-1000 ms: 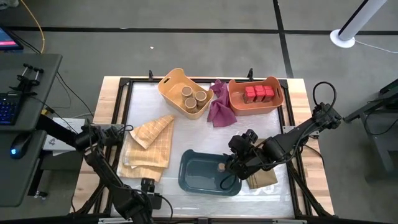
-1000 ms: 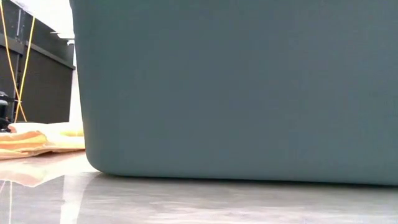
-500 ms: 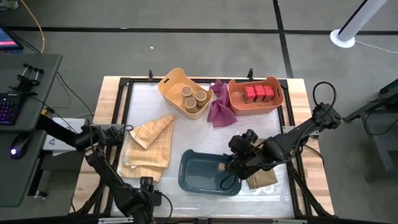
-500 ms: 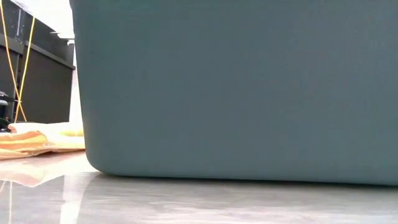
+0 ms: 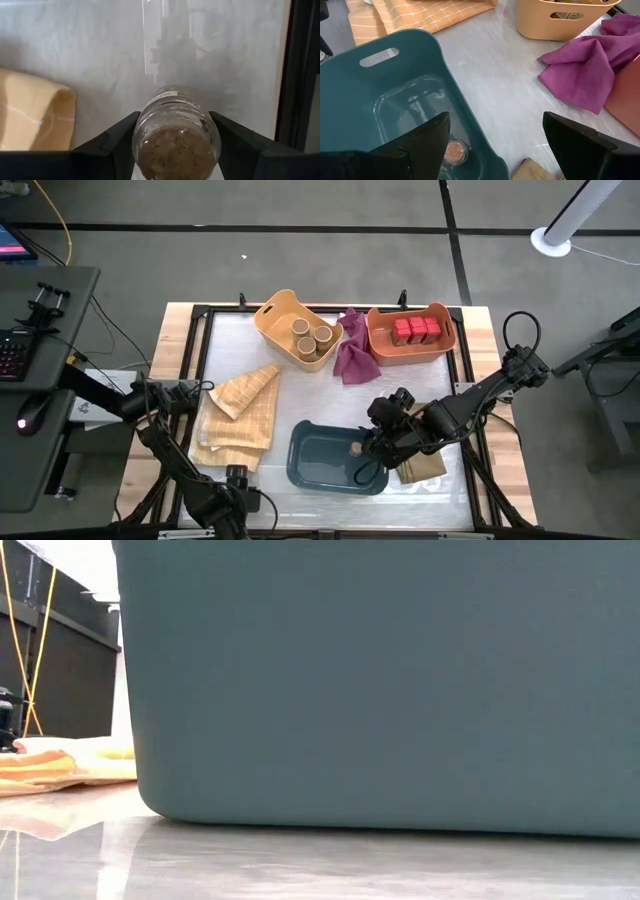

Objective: Sort spices by type
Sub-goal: Put the transparent seasoning bottle into the blue bin

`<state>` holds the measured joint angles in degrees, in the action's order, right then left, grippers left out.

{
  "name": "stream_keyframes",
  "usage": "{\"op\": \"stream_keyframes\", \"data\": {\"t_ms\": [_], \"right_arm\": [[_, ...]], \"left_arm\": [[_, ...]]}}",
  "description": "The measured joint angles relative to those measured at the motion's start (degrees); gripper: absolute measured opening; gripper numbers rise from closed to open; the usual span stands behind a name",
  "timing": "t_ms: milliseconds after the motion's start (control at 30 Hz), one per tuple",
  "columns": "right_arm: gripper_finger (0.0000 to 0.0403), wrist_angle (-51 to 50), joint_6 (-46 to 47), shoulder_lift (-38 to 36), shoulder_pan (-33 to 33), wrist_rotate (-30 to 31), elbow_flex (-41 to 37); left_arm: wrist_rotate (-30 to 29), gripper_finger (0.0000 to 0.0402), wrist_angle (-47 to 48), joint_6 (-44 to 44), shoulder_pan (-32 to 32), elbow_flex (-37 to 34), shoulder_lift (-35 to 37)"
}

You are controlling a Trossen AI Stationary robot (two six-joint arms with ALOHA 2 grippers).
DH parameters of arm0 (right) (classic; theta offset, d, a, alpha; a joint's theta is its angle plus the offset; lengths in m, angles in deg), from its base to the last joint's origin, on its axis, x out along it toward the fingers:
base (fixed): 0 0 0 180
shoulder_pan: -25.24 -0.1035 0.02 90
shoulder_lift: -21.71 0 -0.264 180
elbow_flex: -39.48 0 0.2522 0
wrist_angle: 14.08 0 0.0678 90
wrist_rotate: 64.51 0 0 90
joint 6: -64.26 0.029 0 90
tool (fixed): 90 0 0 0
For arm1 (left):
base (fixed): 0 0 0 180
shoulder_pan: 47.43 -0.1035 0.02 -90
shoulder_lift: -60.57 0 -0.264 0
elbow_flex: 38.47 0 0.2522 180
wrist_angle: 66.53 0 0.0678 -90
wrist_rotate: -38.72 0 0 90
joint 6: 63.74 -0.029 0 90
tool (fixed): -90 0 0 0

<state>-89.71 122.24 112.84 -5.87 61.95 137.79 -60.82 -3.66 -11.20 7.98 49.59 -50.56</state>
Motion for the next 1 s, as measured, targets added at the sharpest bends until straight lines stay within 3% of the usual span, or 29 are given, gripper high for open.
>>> {"op": "stream_keyframes", "data": {"t_ms": [367,633,800,1000], "right_arm": [[0.0314,0.0,-0.5,0.0,0.0,0.0,0.0],[0.0314,-0.9,-0.6,0.0,0.0,0.0,0.0],[0.0314,-1.1,-0.6,0.0,0.0,0.0,0.0],[0.0314,-1.3,-0.6,0.0,0.0,0.0,0.0]], "left_arm": [[0.0,0.025,-2.5,-1.2,-0.6,0.0,0.0],[-0.1,0.0252,-2.5,-1.2,-0.7,0.0,0.0],[-1.1,0.0229,-2.6,-1.3,-0.7,0.0,0.0],[-1.2,0.0156,-2.4,-1.2,-0.7,0.0,0.1]]}}
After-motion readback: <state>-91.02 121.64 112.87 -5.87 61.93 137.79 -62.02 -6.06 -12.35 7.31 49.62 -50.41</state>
